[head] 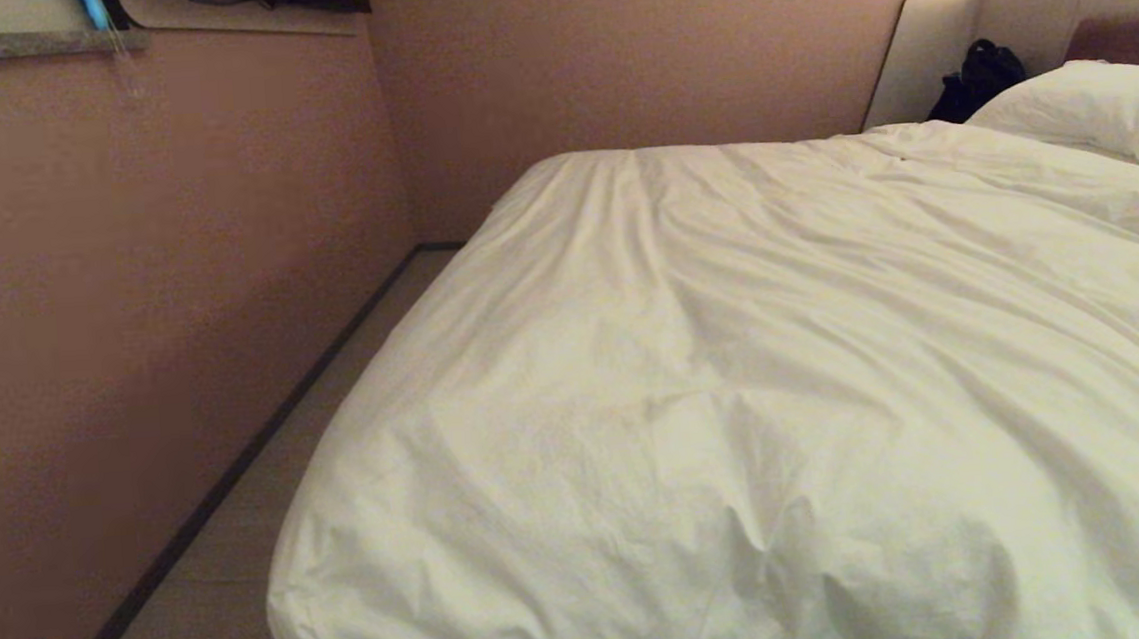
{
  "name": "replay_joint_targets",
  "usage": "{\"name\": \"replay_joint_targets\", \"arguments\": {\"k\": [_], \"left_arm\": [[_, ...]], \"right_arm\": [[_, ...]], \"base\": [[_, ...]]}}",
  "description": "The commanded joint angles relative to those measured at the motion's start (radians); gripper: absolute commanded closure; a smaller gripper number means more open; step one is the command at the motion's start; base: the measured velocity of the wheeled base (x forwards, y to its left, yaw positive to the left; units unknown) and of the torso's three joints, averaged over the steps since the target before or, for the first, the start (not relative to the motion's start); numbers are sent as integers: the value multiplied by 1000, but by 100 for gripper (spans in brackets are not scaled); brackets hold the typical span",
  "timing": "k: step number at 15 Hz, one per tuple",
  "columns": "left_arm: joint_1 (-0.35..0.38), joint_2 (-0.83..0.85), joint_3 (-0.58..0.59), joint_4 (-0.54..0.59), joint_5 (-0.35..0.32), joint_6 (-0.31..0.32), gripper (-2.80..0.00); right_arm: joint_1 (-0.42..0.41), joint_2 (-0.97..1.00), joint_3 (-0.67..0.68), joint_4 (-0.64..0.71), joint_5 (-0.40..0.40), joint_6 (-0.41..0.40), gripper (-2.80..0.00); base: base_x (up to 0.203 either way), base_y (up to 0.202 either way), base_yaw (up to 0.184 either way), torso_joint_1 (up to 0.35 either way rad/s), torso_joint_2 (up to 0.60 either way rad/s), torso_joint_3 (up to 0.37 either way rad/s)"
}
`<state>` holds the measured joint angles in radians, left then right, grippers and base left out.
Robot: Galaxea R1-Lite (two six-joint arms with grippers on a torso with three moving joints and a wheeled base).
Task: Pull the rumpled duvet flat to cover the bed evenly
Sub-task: Flatten the corners of the folded blanket
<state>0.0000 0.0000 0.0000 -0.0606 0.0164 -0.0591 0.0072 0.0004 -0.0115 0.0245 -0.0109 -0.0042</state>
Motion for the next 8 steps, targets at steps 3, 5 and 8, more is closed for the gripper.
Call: {"name": "replay_joint_targets", "arguments": {"k": [3,5,8], "left_arm": [[0,0,0,-1,0,-1,0],[0,0,0,-1,0,-1,0],[0,0,0,-2,0,-1,0]], "right_arm": [[0,0,-1,0,0,0,0],[0,0,1,0,0,0,0],[0,0,-1,0,0,0,0]], "base": [[0,0,0,0,0,0],[0,0,0,0,0,0],[0,0,0,0,0,0]]}}
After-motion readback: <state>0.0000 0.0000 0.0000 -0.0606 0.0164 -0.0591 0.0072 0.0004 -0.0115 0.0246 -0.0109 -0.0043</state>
